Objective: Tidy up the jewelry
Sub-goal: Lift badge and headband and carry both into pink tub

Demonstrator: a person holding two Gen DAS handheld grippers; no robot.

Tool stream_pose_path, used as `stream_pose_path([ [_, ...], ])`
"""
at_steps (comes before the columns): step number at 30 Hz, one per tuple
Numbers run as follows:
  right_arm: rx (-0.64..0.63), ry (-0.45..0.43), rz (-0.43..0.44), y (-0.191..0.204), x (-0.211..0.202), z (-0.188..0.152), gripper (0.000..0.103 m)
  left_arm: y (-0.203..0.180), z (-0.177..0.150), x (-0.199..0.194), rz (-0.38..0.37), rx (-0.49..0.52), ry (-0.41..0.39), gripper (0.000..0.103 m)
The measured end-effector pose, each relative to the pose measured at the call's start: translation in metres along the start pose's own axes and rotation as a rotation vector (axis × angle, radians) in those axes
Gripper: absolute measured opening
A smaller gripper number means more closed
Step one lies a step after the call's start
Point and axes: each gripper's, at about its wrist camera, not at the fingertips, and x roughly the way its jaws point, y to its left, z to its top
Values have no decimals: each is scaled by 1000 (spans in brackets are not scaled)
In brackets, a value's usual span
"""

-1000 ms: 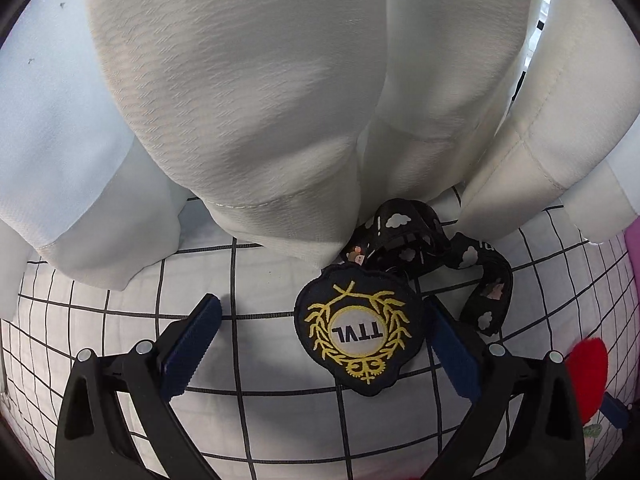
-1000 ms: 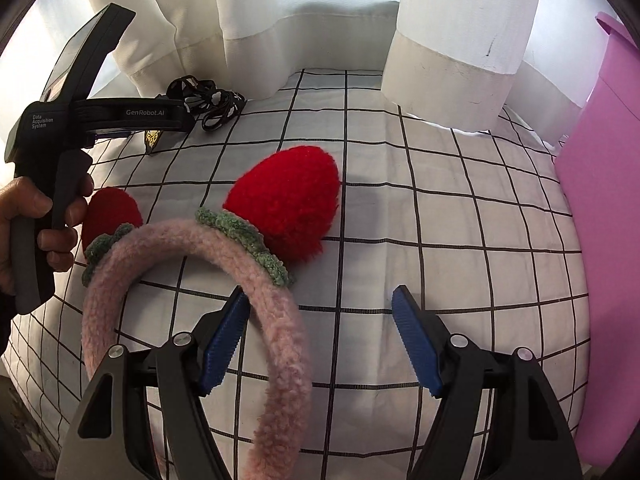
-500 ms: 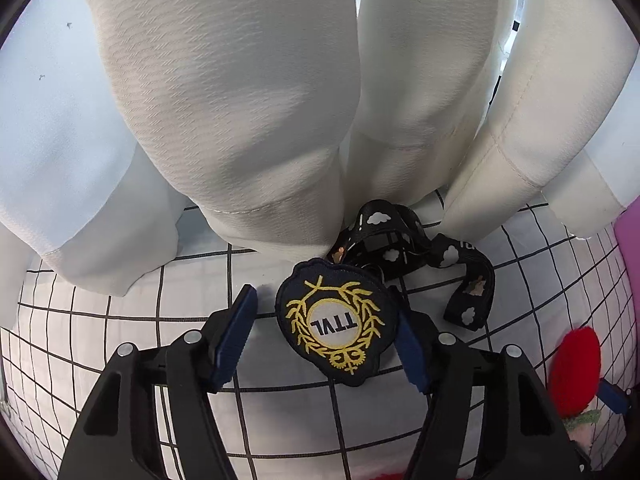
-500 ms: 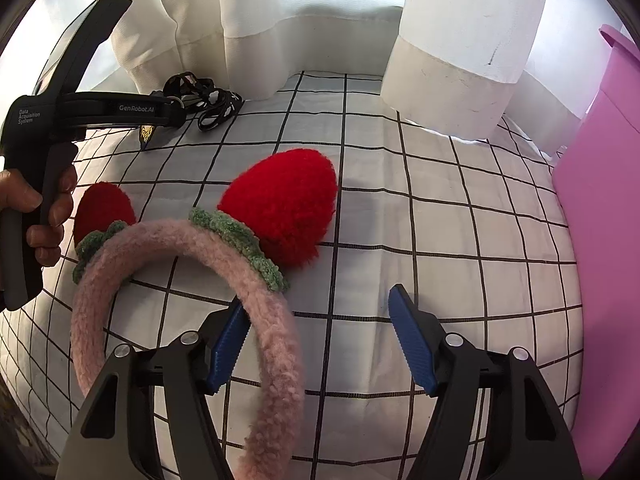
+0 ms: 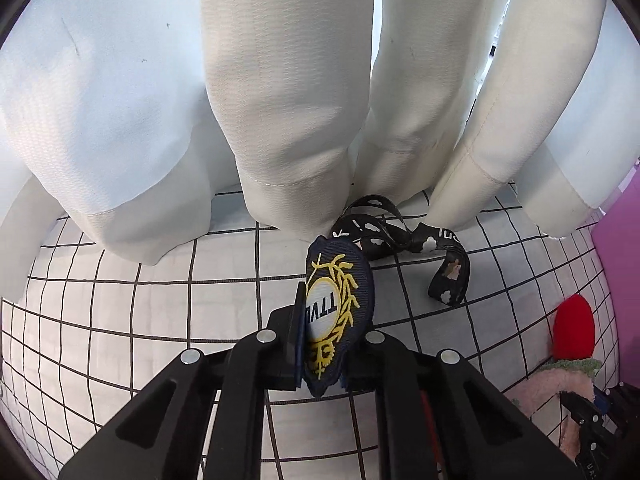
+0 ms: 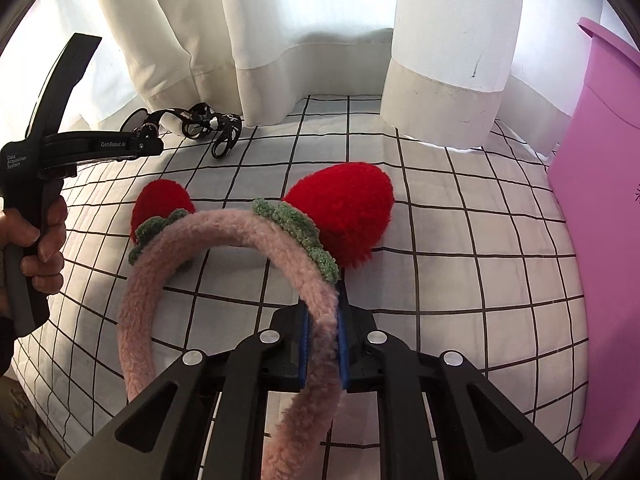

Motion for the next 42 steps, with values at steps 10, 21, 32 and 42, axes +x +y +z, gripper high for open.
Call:
stream_pose_path([
  [10,-15,-90,25,1,-38,0,11,9,-6,-64,-55,-24,-89,12],
  [21,-16,-196,21,-3,-84,3,11,10,-12,-139,-71,-11,-182,12],
  [32,-5,-320,-19,-27,-153,10,11,-21,-2,-190,-69,30,-270,12],
  [42,66,-427,-62,-81,-219,8,11,-85,12,-235,-113,108,-347,12],
])
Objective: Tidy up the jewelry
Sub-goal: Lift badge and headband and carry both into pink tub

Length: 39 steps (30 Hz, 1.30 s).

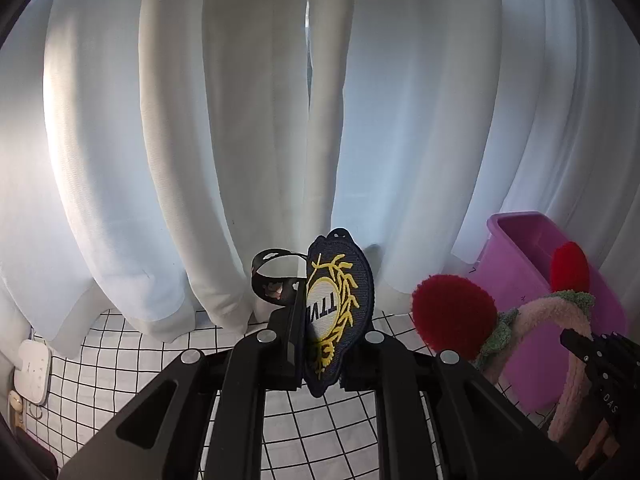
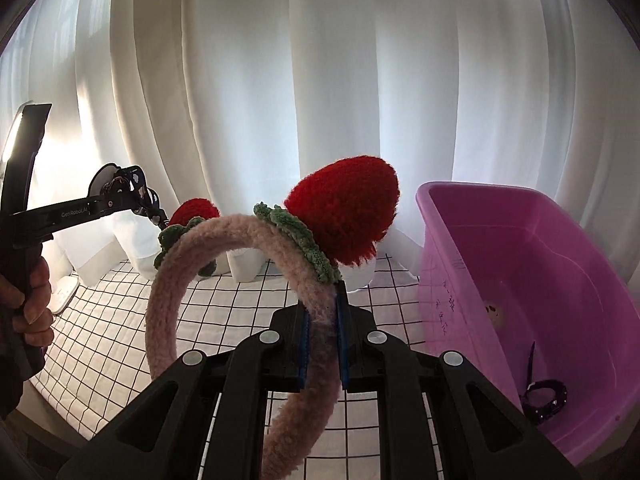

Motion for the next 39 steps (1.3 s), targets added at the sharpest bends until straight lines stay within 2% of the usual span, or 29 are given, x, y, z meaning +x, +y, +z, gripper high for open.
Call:
stream_pose_path([
  [9,93,-61,-119,-84,-49,11,11,-98,35,0,-110,92,-46,12],
  [15,160,-86,-211,-146,-78,16,11,-173,55,15,-196,147,-52,12],
  [22,210,-66,-278,-195,-75,19,11,-257,72,44,-262,199,-26,12],
  [29,232,4,-287,-224,-51,19,11,-308,70,86,-244,223,47,12],
  [39,232,93,-269,-242,-12,21,13,-332,64,131,-129,187,160,12],
])
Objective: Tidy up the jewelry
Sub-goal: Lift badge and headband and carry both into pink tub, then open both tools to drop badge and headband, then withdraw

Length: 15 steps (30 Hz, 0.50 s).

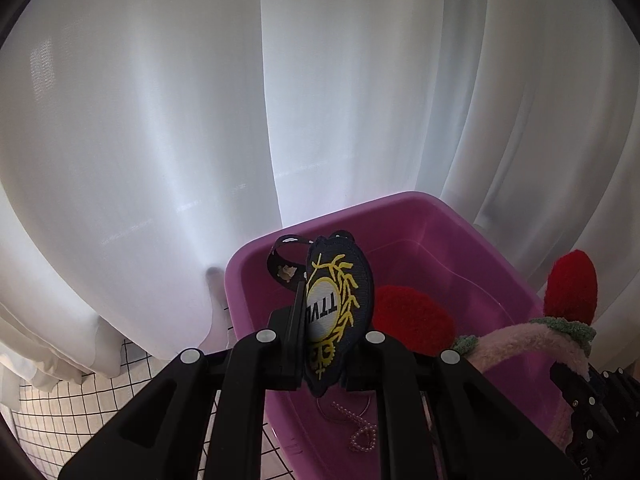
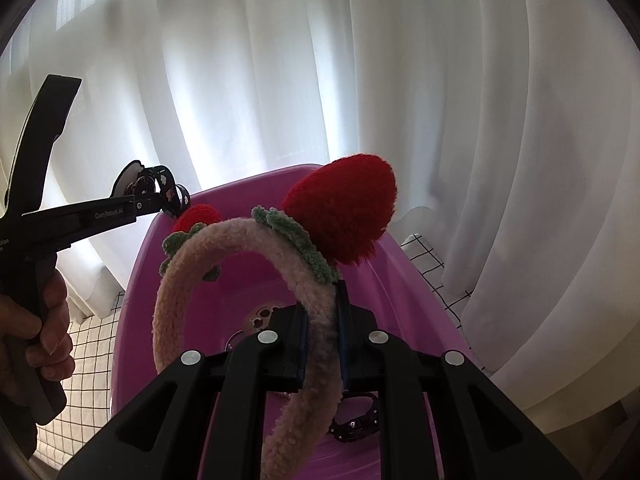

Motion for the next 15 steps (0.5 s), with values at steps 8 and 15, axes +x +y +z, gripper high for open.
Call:
stream_pose_path([
  [8,-23,30,-18,-3,1,2,56,1,0,8,0,-25,24,52],
  [15,14,-24,-19,-9,-14,4,65,3,1,-3,28,-44,-8,88],
])
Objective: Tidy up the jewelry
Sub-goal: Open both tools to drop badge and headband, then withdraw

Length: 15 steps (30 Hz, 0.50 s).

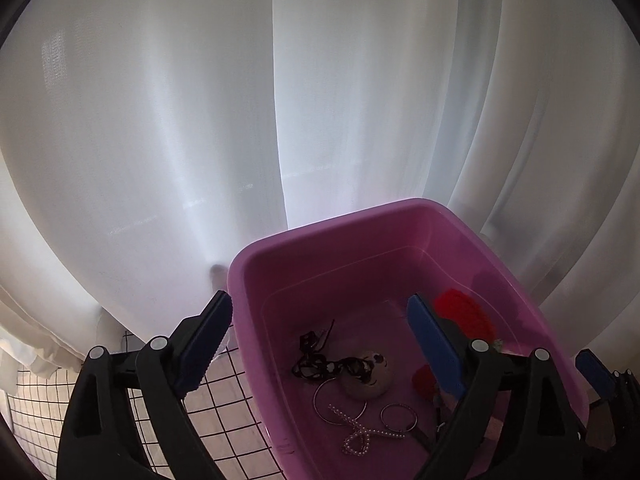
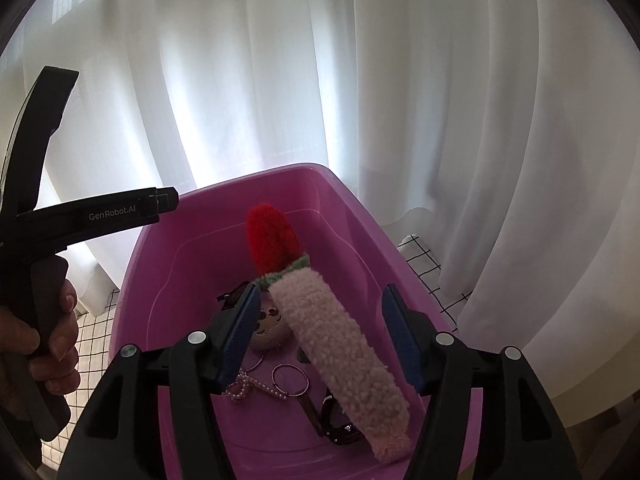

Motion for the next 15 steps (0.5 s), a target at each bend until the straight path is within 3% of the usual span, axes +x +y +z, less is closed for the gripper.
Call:
stream_pose_path([
  [15,21,-20,48,14,-22,-8,66,19,-10,-26,35,-50,27,96],
])
